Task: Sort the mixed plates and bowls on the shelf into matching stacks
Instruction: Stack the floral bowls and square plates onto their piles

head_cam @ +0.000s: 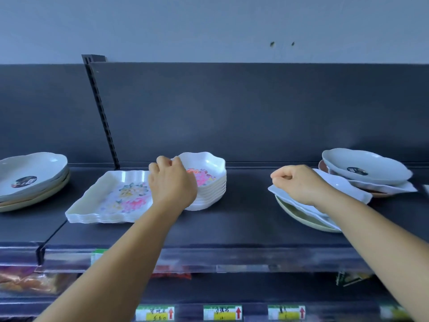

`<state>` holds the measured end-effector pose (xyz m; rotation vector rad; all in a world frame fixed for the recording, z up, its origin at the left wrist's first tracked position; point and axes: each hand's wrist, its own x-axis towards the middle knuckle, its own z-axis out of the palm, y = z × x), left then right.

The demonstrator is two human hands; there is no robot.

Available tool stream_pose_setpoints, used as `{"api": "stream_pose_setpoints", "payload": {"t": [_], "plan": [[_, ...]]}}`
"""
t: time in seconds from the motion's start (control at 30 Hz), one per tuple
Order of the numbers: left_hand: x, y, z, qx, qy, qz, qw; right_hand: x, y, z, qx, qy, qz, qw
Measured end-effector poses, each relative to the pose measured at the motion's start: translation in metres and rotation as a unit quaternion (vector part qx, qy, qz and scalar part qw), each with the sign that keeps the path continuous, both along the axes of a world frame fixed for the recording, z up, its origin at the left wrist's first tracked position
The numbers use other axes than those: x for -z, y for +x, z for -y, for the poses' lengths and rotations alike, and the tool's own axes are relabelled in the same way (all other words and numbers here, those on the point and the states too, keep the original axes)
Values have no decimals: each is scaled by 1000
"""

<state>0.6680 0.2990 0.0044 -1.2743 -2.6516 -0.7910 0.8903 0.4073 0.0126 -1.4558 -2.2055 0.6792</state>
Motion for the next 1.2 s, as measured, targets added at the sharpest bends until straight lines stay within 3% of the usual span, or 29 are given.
{"api": "stream_pose_setpoints", "payload": {"t": [0.27, 0.47, 0.73, 0.87, 1.2], "plan": [[-1, 60, -18, 207, -11, -8, 978, -1, 40, -3, 60, -6, -41, 997], [10, 110, -49, 298, -33, 67, 952, 1, 90, -15, 126, 11, -36, 991], [16, 144, -92, 235, -78, 110, 963, 6, 139, -27, 173, 17, -15, 985], [19, 151, -107, 217, -98, 112, 965, 9, 148, -30, 167, -45, -17, 985], [15, 162, -117, 148, -69, 117, 980, 19, 152, -39, 131, -67, -56, 988]]}}
